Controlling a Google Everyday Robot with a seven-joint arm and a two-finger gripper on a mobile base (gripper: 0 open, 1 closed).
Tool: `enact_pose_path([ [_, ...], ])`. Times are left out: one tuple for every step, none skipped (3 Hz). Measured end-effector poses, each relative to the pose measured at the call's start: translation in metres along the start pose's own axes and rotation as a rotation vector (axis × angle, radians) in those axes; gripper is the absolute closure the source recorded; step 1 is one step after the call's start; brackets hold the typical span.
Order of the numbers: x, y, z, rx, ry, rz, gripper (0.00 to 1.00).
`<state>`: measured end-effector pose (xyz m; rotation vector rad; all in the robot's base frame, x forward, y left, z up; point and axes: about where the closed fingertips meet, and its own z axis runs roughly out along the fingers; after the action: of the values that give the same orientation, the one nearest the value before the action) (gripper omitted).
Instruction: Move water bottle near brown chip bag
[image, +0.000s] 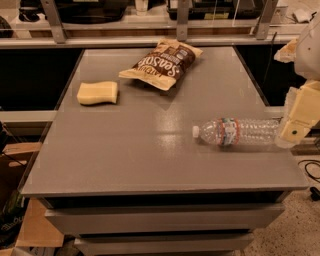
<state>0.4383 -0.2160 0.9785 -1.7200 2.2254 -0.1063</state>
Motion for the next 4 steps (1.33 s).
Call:
enact_pose_path([
  [-0.003, -0.001, 0.002, 0.0, -0.006, -0.006, 0.0],
  [-0.013, -0.006, 0.022, -0.024, 0.003, -0.048, 0.0],
  [-0.022, -0.009, 0.054, -0.069, 0.0, -0.107, 0.0],
  [-0.026, -0.009, 0.084, -0.114, -0.007, -0.149, 0.0],
])
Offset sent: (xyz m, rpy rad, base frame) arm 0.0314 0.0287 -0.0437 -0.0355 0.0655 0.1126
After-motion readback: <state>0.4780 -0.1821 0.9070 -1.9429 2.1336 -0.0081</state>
